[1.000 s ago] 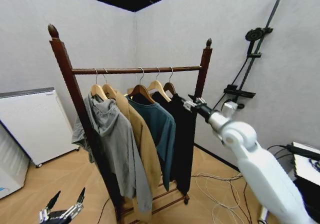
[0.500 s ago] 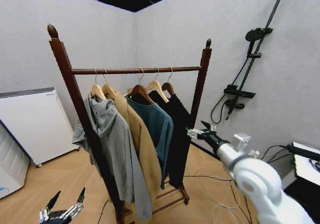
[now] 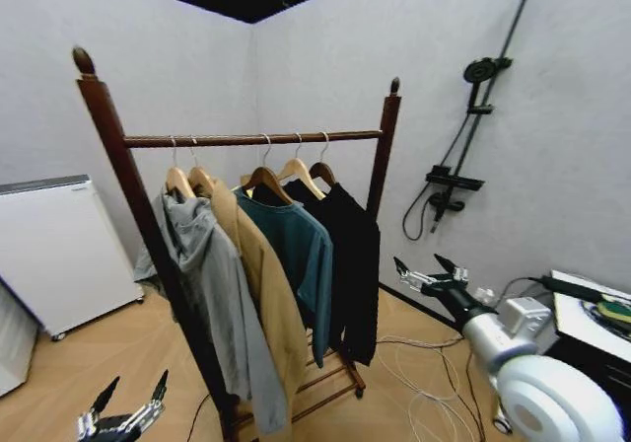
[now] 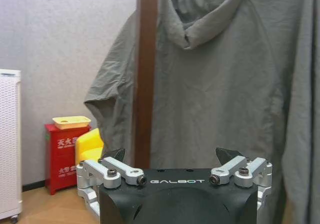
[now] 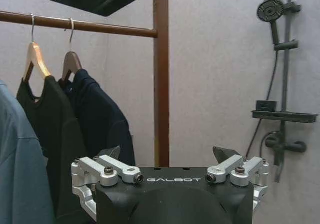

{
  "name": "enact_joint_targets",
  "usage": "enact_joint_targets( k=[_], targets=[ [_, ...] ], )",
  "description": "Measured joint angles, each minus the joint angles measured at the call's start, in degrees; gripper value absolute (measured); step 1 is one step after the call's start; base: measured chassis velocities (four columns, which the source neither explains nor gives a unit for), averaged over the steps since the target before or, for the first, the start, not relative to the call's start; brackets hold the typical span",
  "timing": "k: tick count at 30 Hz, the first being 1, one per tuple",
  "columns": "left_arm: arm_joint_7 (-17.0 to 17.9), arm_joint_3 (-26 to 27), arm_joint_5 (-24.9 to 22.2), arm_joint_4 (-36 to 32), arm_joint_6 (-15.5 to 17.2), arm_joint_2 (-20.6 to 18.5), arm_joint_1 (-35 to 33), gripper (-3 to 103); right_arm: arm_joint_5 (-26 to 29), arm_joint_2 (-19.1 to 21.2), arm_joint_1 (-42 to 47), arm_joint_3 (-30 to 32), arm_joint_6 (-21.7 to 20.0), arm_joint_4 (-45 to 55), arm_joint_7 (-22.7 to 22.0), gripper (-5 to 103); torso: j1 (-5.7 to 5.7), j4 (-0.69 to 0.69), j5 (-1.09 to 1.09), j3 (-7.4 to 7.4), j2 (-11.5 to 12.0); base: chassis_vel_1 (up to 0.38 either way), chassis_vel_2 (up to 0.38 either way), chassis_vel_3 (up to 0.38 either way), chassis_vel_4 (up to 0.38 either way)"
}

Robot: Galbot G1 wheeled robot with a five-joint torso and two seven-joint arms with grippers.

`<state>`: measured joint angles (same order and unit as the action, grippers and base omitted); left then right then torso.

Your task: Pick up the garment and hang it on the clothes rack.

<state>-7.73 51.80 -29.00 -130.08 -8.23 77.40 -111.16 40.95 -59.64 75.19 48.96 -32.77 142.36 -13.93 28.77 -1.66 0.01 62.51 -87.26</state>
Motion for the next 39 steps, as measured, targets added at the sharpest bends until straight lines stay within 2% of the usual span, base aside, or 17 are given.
enact_joint_targets(
  k=[22,39],
  targets=[
    [0.0,0.0,0.0,0.0,0.0,0.0,0.0,100,-0.9,-0.7,0.2,0.0,0.7,0.9,0.7,100,0.02,0.02,0.0,0.01,0.0,-0.077,-0.132,-0.141,-0.089],
    [0.0,0.0,0.0,0.0,0.0,0.0,0.0,100,-1.0,-1.0,0.5,0.4,1.6,1.0,1.6,100,0.0,0.01,-0.01,0.0,0.0,-0.056,-0.208,-0.195,-0.057]
  ],
)
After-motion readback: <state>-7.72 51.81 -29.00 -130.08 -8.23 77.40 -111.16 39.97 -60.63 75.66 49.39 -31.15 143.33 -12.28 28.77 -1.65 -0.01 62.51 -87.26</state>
